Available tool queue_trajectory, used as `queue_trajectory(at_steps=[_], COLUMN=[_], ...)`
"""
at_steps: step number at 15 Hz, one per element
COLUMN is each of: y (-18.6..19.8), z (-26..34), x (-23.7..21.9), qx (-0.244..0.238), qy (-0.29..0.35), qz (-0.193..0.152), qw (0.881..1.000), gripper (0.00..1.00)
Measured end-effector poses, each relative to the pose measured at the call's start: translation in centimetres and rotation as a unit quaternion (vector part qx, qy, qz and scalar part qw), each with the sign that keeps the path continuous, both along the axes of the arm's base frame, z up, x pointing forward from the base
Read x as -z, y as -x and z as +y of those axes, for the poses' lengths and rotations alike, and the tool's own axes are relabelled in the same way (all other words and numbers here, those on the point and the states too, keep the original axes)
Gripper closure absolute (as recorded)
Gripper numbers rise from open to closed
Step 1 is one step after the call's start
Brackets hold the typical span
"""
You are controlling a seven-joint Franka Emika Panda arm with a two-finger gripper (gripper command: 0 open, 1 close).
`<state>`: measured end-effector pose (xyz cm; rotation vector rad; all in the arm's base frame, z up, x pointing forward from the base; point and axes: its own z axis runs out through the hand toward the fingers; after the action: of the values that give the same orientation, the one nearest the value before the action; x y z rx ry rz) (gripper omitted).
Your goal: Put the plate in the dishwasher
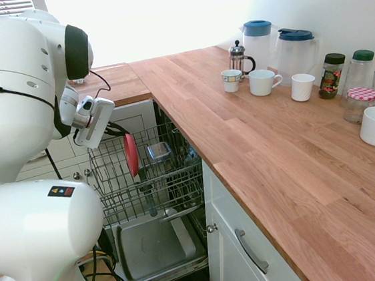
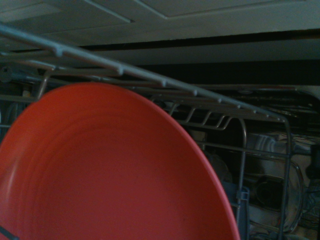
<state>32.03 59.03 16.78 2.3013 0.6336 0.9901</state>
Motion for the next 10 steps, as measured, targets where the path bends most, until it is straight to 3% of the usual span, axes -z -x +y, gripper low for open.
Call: queue_trajectory(at_steps=[10], y=[0.59], z=[0.67], x=[0.32], qx=[0.004], qy=[-0.021], qz=[0.015], qw=[1.000], gripper=[0.00])
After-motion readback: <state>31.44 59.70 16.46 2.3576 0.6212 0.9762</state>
